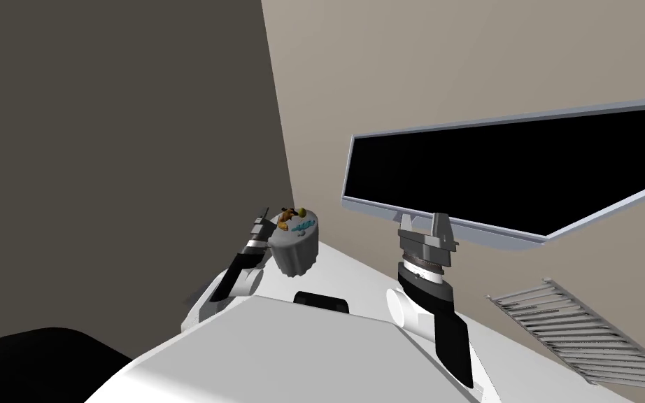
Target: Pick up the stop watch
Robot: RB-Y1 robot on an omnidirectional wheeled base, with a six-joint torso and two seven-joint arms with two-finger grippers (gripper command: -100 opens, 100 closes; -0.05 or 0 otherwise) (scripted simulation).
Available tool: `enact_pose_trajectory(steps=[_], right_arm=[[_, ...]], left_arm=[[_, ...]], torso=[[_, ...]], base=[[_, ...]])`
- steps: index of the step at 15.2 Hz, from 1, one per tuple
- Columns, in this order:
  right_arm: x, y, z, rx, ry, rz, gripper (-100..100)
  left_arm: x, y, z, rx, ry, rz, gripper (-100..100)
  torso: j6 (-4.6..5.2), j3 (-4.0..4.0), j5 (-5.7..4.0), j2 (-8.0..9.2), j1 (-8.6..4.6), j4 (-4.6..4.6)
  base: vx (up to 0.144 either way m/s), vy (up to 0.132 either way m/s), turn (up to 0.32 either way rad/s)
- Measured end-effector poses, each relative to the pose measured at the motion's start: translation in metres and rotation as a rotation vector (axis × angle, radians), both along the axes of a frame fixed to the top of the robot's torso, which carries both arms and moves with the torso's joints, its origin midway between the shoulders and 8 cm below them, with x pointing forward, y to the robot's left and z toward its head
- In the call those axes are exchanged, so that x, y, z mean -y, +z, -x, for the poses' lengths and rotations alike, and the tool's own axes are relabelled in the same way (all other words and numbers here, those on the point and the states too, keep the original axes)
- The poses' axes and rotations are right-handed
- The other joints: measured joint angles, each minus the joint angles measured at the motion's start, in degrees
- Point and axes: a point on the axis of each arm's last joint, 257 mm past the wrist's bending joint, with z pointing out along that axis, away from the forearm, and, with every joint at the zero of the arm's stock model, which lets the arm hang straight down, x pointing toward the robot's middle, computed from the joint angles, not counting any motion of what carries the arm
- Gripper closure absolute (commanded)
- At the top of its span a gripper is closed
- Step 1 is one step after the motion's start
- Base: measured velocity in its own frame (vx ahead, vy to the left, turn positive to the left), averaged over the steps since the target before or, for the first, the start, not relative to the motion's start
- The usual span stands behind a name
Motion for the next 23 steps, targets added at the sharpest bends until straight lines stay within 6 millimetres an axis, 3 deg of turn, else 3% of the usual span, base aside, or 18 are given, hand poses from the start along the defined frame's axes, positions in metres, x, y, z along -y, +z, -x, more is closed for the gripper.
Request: enact_pose_trajectory(steps=[10,23], right_arm=[[0.000,0.000,0.000,0.000,0.000,0.000,0],[0.000,0.000,0.000,0.000,0.000,0.000,0]], left_arm=[[-0.058,-0.042,-0.025,-0.174,0.051,0.081,-100],[-0.132,-0.118,-0.043,-0.413,0.162,0.254,-100]], torso=[[0.00,-0.03,0.02,-0.06,0.12,-0.01],[-0.01,-0.06,0.06,-0.10,0.29,-0.03]], base=[[0.033,-0.083,-0.057],[0.048,-0.053,-0.053]])
